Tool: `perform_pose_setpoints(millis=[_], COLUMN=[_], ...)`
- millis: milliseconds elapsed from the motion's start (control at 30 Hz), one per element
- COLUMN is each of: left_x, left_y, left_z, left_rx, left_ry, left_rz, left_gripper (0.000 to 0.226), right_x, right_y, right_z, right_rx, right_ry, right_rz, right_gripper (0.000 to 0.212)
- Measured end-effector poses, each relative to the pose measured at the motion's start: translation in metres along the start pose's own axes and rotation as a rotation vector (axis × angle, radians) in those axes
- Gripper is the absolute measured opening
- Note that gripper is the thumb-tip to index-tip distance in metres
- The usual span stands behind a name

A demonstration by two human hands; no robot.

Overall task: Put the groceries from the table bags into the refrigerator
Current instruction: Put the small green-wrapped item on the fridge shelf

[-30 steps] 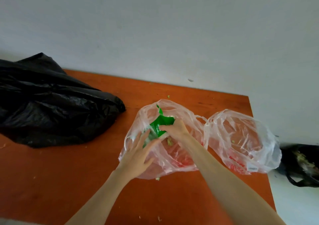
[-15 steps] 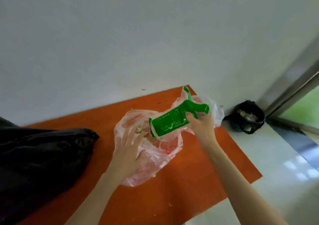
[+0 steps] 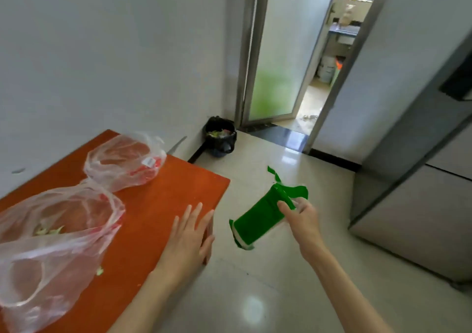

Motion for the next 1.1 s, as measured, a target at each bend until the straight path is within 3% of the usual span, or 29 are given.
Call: perform_pose_setpoints(millis=[100,300,400,567,733,933,1100], left_x=[-0.076,-0.237,-0.309,-0.407,-0.49,-0.6,-0.703], left_y=[-0.003,0.023,0.026,0.002,-0.044,-0.126,-0.193], left_z=[-0.038,-0.121,-0.151,-0.175,-0.206,-0.251,-0.249], left_rx=[0.037,0.179,0.227,0.229,0.218,0.21,0.155], left_ry=[0.006,0.034,0.051,0.13,0.089,0.175,0.222], left_rz=[-0.135,-0.347,-0.467,-0.659,-0.795,-0.895,-0.929], left_gripper=[0.058,0.055,0.055,0.054,0.06,0.048,0.05], right_x=[-0.039,-0.101,-0.12,-0.145,-0.155,-0.15,-0.121], right_y=[0.018,0.074,0.096,0.108,0.08,0.009,-0.06], right_z=[0.089,0.258,0.326,0.418,0.499,0.598,0.685], right_rx=[-0.15,-0.357,-0.449,-0.562,-0.682,-0.754,-0.728], right_ry=[-0.042,-0.135,-0.135,-0.18,-0.285,-0.264,-0.253], right_rz=[-0.055,-0.108,-0.079,-0.116,-0.127,-0.1,-0.044], right_gripper=[0.03,0.007,0.017,0.014,0.011,0.009,0.007])
Point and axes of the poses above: each hand's wrist, its own y-axis away from the middle knuckle, its own z-axis out of the back of the hand, x = y × z, the point moved 1 cm from there along -y, towards the middle knuckle, and after that the axes turned 6 degrees about y, right-handed, at the moved point
